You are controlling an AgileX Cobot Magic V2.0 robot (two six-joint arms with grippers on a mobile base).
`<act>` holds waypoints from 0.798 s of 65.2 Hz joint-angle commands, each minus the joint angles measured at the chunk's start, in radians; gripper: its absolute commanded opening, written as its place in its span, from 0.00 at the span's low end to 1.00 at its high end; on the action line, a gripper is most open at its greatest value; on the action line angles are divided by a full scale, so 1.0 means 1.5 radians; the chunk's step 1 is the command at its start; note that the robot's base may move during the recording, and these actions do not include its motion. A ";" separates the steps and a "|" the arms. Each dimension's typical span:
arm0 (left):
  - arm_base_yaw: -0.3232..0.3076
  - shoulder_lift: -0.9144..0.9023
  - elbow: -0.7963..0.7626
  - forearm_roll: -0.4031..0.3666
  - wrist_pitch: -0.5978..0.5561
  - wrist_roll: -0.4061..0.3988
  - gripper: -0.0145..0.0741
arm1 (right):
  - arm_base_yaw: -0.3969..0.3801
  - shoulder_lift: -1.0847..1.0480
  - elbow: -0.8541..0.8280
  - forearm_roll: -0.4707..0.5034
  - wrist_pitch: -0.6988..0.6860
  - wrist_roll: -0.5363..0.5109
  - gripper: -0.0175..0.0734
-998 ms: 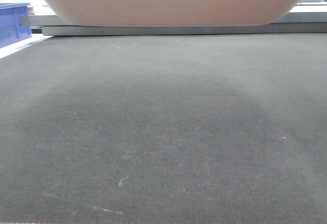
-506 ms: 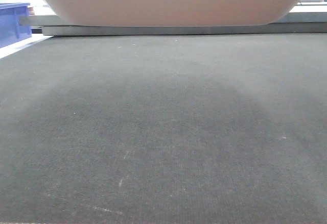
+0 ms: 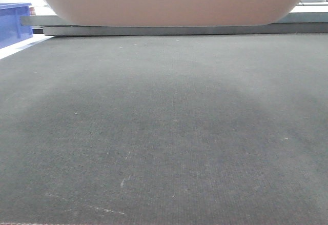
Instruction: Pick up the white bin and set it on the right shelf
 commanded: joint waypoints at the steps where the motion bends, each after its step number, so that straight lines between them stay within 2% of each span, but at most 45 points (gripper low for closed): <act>1: -0.013 -0.018 -0.021 -0.131 0.053 0.007 0.46 | 0.007 -0.014 -0.023 0.111 0.084 -0.004 0.66; 52: -0.013 -0.018 -0.021 -0.131 0.053 0.007 0.46 | 0.007 -0.014 -0.023 0.111 0.084 -0.004 0.66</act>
